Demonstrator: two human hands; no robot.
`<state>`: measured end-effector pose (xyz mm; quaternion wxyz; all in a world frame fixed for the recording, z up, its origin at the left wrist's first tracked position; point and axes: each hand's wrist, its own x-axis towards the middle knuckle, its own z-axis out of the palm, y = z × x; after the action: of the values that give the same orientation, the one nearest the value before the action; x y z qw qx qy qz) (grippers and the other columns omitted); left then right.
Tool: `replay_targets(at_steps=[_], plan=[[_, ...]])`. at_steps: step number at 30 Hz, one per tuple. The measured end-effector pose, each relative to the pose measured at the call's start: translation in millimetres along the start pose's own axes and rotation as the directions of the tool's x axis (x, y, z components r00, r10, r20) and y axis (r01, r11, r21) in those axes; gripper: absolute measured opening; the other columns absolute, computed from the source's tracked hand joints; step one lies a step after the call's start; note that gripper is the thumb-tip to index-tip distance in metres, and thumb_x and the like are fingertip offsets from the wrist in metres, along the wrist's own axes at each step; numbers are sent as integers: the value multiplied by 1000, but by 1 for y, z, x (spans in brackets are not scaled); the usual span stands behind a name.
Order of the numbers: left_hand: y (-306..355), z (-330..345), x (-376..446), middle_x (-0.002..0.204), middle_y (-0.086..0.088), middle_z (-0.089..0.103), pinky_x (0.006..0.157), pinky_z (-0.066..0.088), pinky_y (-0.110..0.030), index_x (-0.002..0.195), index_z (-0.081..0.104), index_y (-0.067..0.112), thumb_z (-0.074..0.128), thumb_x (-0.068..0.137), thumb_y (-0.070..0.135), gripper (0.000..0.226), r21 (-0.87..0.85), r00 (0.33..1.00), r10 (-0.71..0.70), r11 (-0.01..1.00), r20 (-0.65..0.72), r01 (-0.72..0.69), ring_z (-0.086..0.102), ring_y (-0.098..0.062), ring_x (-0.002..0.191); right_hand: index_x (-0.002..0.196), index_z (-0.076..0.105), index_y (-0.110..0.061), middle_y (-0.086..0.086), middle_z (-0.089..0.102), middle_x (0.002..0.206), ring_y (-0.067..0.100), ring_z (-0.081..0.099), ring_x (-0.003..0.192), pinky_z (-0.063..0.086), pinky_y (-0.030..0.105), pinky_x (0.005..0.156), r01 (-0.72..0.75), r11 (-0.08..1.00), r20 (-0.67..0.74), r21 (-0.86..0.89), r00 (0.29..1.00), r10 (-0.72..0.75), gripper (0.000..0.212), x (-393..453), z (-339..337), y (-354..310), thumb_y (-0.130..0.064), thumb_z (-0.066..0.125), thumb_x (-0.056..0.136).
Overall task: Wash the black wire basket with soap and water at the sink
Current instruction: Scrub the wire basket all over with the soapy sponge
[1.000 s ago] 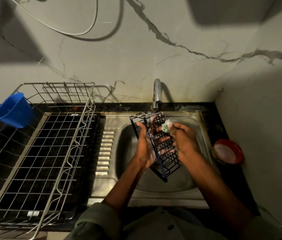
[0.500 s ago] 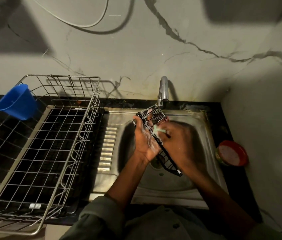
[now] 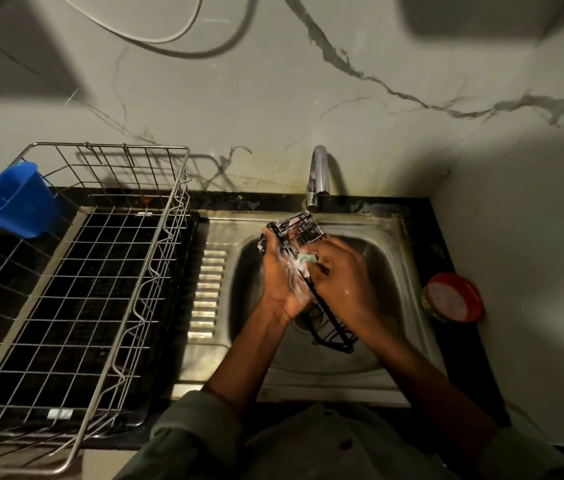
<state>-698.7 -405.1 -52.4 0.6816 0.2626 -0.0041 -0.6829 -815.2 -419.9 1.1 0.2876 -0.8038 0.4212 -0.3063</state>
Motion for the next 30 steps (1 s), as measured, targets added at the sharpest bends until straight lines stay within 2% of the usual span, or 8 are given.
replay_targets(at_steps=[5,8,12,15,17,20,26,30], plan=[[-3,8,-3,145,-18,60,98,55,-54,146,59,19,45,87,88,92,38,1000,-5,999,-29,6,58,-39,131,119,71,-20,-5,72,113,2,64,87,52,8,72,-146,980,-130,-135,983,128,38,10,-25,3,-5,75,85],[-5,5,0,140,-21,57,102,52,-49,156,46,12,50,90,82,95,54,1000,29,998,-1,-28,60,-35,123,112,75,-18,-8,71,106,-5,60,81,55,12,74,38,998,77,-48,996,-34,31,-6,-19,-7,-5,77,84],[-8,16,-8,142,-20,63,101,53,-52,141,64,14,45,90,85,90,147,1000,0,989,-31,5,61,-37,130,116,74,-20,-3,72,115,1,65,82,48,6,59,-154,986,-154,-57,978,144,32,8,-25,1,-5,74,87],[-10,20,-12,111,-15,76,87,62,-39,109,81,9,43,98,74,76,106,999,31,994,-40,-26,74,-28,103,112,76,-16,-5,73,107,1,66,82,50,5,69,31,999,-36,40,999,-30,28,8,-20,-11,-5,76,86],[-12,26,-12,121,-15,72,103,56,-41,121,76,8,48,103,65,65,78,999,33,996,-33,-30,71,-28,114,110,77,-15,-2,76,104,3,71,87,59,18,78,60,983,-61,176,997,-50,27,17,-14,-20,-5,77,85],[-17,28,-13,164,-16,40,129,20,-53,156,47,12,54,103,59,72,114,998,47,992,29,-50,35,-33,153,109,77,-14,-1,77,104,5,72,88,62,28,80,-1,983,-207,185,978,40,25,51,-10,-20,-6,76,85],[-2,11,-7,136,-21,59,119,37,-54,149,54,9,54,96,69,81,111,997,73,991,-24,-70,58,-37,126,105,77,-17,-3,71,102,8,64,88,58,31,77,121,992,143,-34,983,-115,24,-14,-21,11,-8,76,82],[-6,10,-9,150,-23,48,114,39,-65,147,56,14,52,92,79,85,104,990,128,987,-55,-122,45,-43,138,105,78,-23,-6,72,105,3,64,83,57,20,74,30,996,138,-80,990,-19,25,-30,-23,25,-9,75,84]])
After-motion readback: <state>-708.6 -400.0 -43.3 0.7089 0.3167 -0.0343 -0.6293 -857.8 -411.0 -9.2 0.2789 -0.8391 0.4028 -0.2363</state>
